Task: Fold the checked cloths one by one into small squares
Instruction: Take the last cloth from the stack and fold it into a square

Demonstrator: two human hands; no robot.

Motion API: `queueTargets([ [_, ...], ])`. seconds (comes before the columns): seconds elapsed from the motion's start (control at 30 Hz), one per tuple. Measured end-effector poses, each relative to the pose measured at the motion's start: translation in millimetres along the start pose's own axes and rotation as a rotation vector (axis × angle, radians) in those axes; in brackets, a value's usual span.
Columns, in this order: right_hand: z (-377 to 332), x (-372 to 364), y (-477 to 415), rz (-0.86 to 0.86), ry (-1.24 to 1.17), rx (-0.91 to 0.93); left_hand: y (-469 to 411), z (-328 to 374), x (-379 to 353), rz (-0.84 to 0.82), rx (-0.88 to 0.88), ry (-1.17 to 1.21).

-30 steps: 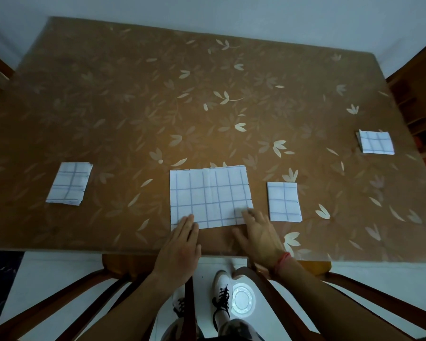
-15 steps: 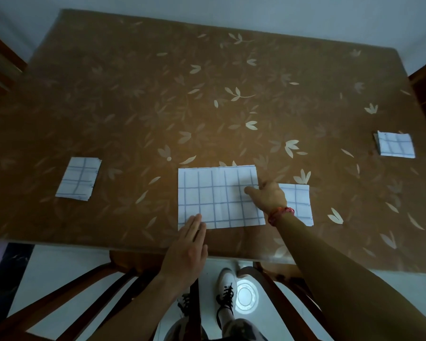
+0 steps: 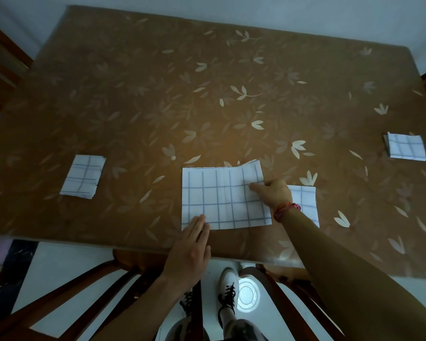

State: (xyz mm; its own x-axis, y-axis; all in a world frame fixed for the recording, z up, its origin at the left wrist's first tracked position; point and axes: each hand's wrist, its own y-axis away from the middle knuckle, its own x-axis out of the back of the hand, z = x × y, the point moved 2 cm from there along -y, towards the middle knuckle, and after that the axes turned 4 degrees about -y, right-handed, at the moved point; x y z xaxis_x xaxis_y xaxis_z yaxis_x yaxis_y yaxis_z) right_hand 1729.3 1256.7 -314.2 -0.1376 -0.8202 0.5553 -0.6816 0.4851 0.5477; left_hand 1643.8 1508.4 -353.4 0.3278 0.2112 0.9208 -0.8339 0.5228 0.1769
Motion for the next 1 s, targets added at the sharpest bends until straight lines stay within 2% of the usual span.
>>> queueTargets([
  [0.13,-2,0,-2,0.01,-0.023,0.023,0,2,1,0.0,0.001,0.021],
  [0.33,-3,1,-4,-0.031,-0.186,-0.049,0,2,7,0.004,0.0,0.061],
  [0.5,1,4,-4,-0.043,-0.127,-0.02,-2,-1,9,-0.008,-0.009,0.082],
  [0.63,10,8,3,-0.014,-0.177,-0.035,-5,-5,14,0.009,-0.006,0.088],
  [0.77,20,11,13,0.062,-0.336,-0.088,-10,-5,18,0.042,-0.025,0.086],
  [0.87,28,8,22,0.097,-0.551,-0.176,-13,-1,19,0.083,-0.048,0.061],
  [1.0,40,-2,42,0.062,-0.747,-0.301,-18,10,18,0.107,-0.059,0.076],
])
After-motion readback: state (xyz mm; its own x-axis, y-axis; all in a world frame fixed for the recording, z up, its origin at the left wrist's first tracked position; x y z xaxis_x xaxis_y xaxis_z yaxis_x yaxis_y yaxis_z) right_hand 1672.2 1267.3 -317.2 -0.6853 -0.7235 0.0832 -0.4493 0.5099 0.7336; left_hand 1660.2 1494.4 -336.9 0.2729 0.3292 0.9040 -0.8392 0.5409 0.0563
